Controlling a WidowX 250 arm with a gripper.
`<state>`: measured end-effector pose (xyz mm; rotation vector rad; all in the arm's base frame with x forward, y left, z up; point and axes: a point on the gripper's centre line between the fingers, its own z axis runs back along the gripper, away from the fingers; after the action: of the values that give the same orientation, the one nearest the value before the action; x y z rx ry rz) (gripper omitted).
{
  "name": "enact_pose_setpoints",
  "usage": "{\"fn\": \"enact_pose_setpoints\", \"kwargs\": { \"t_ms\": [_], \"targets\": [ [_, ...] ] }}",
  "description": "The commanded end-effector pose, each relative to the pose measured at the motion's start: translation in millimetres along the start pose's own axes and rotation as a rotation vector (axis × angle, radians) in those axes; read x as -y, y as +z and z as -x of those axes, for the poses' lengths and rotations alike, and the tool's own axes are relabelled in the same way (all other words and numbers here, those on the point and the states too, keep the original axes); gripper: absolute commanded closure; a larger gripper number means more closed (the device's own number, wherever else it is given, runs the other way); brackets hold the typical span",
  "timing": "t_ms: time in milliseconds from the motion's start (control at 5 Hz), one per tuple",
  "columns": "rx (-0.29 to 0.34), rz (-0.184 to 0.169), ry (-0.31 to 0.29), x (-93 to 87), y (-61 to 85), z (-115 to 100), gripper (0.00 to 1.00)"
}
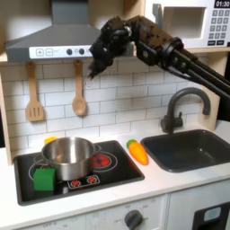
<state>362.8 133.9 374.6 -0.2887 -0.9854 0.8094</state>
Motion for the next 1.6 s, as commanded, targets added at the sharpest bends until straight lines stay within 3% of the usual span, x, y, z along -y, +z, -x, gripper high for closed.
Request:
{"fn": "enact_pose_setpoints", "kwargs": {
  "t_ms": [0,800,1400],
  "targets": [
    [-0.005,-0.019,0.011,-9.1,6.0,-5.3,1.00],
    [0.030,-0.004,0.053,-1.8,5.2,-24.0,1.00],
    [0.023,0.002,0.065,2.0,-6.6,-27.7,1.00]
  ]
}}
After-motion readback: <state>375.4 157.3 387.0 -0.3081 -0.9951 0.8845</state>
